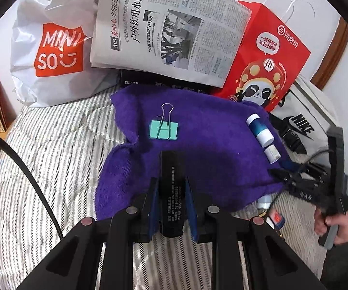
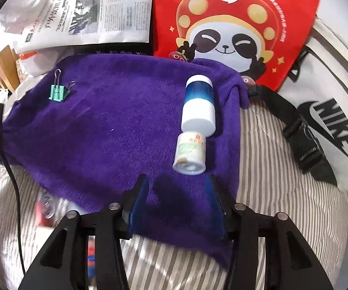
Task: Organize rigid objects
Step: 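Set the black case on the towel with the left gripper while the right gripper releases the jar there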
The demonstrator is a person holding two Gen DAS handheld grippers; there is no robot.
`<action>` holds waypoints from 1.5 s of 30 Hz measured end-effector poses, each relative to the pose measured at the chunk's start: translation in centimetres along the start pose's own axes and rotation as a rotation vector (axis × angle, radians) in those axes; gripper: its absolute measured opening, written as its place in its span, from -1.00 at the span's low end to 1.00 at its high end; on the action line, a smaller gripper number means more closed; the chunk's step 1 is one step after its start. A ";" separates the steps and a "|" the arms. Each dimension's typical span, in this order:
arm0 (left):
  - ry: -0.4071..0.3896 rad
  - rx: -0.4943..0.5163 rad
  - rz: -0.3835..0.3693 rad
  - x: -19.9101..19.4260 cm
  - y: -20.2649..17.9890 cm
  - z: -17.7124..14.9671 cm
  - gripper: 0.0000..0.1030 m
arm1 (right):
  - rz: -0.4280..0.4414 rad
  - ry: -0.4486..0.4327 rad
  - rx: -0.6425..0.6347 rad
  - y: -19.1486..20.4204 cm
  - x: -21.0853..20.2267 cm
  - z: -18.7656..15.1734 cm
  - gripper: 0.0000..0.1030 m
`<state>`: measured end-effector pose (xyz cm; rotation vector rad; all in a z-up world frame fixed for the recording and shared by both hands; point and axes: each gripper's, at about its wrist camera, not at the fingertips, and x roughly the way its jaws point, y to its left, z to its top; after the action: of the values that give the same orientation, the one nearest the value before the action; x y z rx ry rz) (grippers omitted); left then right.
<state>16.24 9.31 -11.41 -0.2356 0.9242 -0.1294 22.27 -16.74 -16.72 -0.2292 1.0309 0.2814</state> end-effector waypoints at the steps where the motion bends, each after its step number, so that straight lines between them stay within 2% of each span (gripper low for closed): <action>1: -0.001 -0.005 -0.005 0.1 0.0 0.1 -0.59 | -0.009 -0.007 0.006 -0.1 -0.5 -0.2 0.04; 7: 0.013 0.005 0.016 1.3 -0.1 0.9 -0.59 | -0.015 -0.057 0.023 -0.4 -3.6 -1.5 0.08; 13: 0.040 -0.006 0.006 3.6 0.1 2.1 -0.59 | -0.008 -0.089 0.058 -1.3 -6.6 -3.5 0.08; 20: 0.078 -0.012 0.046 6.3 1.0 2.1 -0.59 | -0.014 -0.126 0.113 -2.8 -9.5 -5.9 0.08; 28: 0.099 -0.010 0.091 7.5 1.6 2.3 -0.59 | 0.002 -0.136 0.152 -4.0 -10.2 -6.7 0.08; 36: 0.125 0.086 0.180 8.7 -0.1 2.2 -0.59 | 0.007 -0.114 0.132 -3.6 -9.7 -7.2 0.08; 40: 0.131 0.096 0.186 8.8 -0.2 2.2 -0.59 | 0.009 -0.095 0.120 -3.5 -9.5 -7.6 0.08; 42: 0.140 0.100 0.178 8.9 -0.3 2.3 -0.55 | 0.004 -0.095 0.116 -3.4 -9.7 -7.7 0.08; 45: 0.157 0.127 0.172 9.0 -0.8 2.2 -0.31 | 0.010 -0.103 0.114 -3.3 -10.2 -7.9 0.09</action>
<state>23.42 6.91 -16.89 -0.0284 1.0838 -0.0480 12.09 -23.59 -11.63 -0.1053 0.9428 0.2401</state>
